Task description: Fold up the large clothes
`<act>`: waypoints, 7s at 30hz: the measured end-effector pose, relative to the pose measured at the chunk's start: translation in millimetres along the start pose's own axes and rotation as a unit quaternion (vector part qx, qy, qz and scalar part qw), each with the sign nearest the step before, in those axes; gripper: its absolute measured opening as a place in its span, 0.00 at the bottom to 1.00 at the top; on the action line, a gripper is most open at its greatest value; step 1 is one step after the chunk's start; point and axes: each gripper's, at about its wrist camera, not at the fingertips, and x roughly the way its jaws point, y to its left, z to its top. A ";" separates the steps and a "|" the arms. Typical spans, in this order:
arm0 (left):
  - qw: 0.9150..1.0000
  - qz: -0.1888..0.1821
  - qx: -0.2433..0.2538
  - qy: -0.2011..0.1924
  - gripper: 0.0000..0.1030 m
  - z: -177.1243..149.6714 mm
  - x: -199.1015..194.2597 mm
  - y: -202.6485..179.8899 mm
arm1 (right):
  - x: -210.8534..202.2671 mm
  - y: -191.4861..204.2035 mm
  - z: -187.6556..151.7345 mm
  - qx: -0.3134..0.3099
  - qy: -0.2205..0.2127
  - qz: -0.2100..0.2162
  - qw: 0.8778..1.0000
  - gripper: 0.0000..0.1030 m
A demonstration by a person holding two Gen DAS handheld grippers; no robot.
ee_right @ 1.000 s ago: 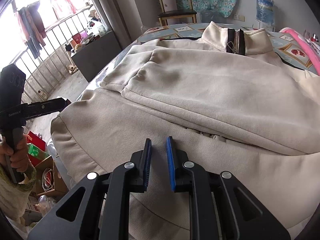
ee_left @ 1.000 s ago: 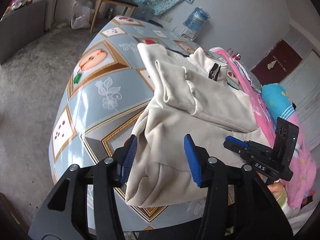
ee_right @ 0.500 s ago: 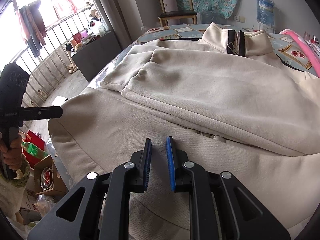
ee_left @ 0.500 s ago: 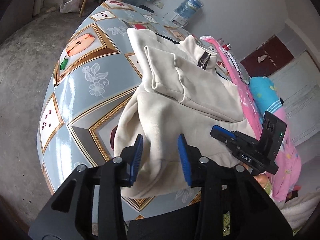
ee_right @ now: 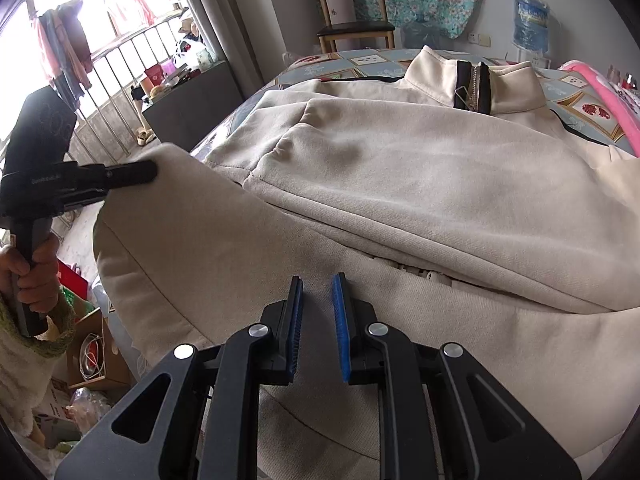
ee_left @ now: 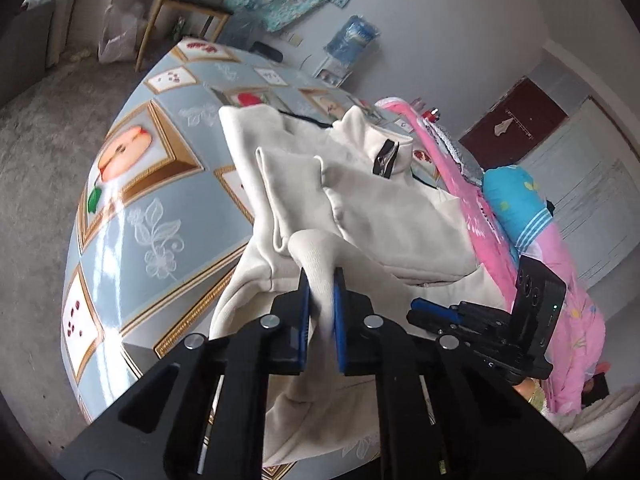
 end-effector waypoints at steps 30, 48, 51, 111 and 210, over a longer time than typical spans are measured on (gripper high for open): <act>0.986 0.161 0.037 -0.016 0.07 -50.0 -31.8 -16.2 | 0.2 -1.6 -0.9 0.005 0.000 0.003 1.000 0.14; 0.982 0.166 0.081 0.037 0.11 -44.1 42.0 -49.1 | -96.2 -138.0 -37.3 0.131 -0.033 -0.221 0.966 0.28; 0.981 0.168 0.088 0.039 0.11 -44.3 43.0 -49.8 | -88.4 -164.9 -48.9 0.152 -0.032 -0.226 0.962 0.28; 0.963 0.187 0.191 0.036 0.72 -82.7 40.1 -129.6 | -108.6 -38.9 -69.7 0.061 -0.078 -0.174 0.980 0.70; 0.991 0.028 0.056 0.122 0.67 129.0 173.8 -103.2 | 59.8 -148.9 154.9 0.094 0.079 0.081 0.989 0.26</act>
